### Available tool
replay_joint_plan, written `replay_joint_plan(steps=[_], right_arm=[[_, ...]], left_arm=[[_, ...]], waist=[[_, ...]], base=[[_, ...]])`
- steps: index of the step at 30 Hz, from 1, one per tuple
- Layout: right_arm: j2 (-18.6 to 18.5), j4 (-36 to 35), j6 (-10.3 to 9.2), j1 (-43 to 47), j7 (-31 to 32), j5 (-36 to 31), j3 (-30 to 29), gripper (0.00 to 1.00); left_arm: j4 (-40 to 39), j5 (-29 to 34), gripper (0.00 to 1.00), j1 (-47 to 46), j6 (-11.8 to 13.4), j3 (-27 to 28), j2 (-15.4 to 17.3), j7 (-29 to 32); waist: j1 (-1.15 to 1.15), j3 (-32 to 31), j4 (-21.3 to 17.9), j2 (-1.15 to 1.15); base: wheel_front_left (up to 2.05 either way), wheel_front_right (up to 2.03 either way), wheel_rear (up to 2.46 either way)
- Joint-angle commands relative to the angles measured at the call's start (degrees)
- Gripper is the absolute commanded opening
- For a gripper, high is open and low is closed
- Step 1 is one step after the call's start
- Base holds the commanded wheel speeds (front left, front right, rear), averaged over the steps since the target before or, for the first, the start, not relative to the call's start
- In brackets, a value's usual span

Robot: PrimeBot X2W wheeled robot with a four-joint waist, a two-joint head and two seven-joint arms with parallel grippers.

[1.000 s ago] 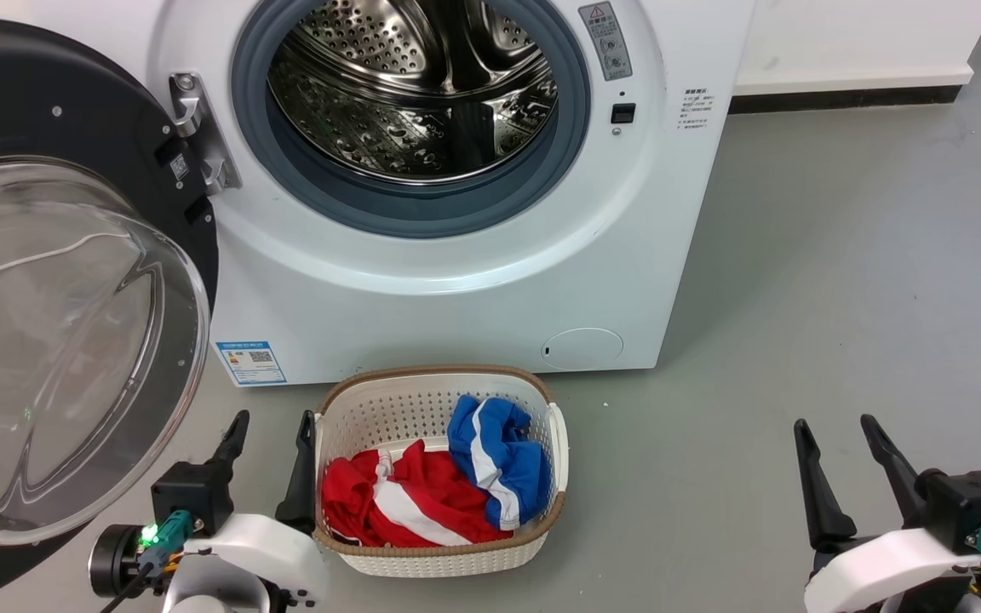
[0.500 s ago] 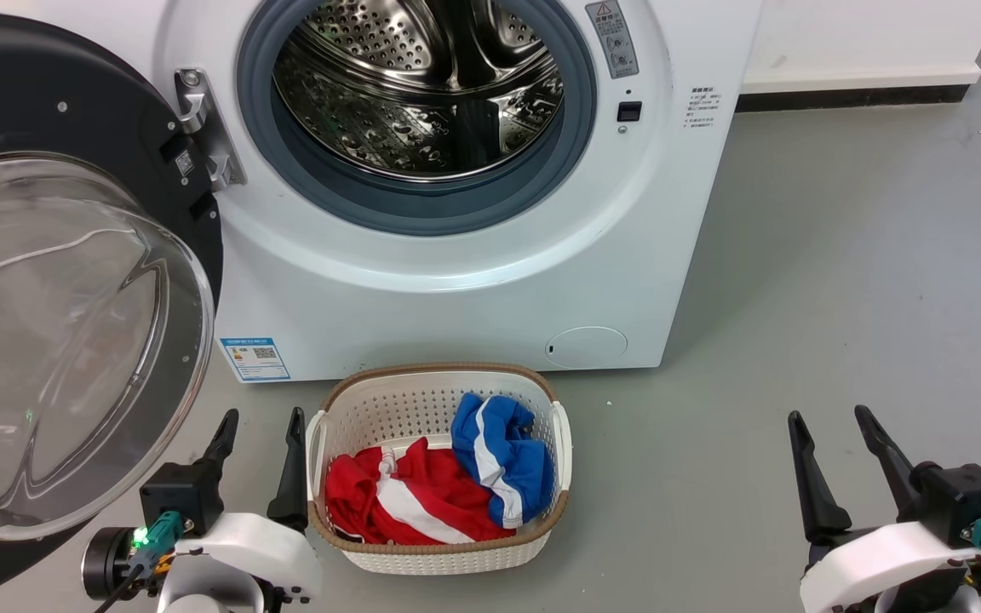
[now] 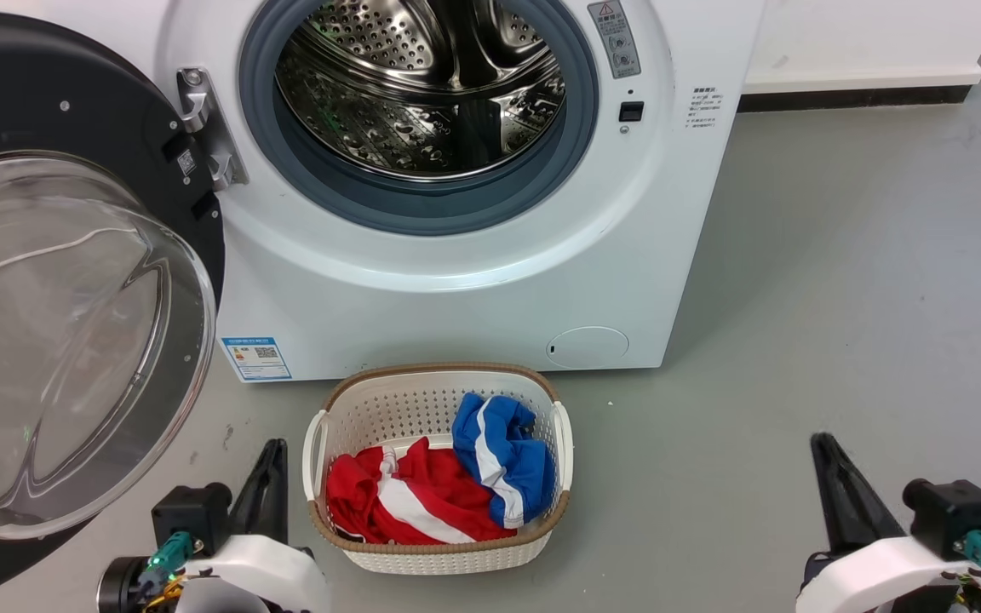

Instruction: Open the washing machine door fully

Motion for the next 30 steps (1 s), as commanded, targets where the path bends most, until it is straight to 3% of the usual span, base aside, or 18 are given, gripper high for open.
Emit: replay_joint_plan(steps=[1,30], right_arm=[[-0.1,-0.6,0.00,-1.2,0.2,1.9,-0.3,0.00],[0.2,2.3,0.00,-4.0,4.0,31.8,-2.0,0.00]], left_arm=[[-0.9,-1.5,0.00,-1.1,-0.4,1.1,0.3,0.2],[-1.1,-23.9,0.00,-1.3,-6.7,10.0,-5.0,7.4]], waist=[[0.00,0.0,0.0,0.00],[0.00,-0.2,0.7,0.00]], base=[[0.00,0.00,0.00],[0.00,0.00,0.00]])
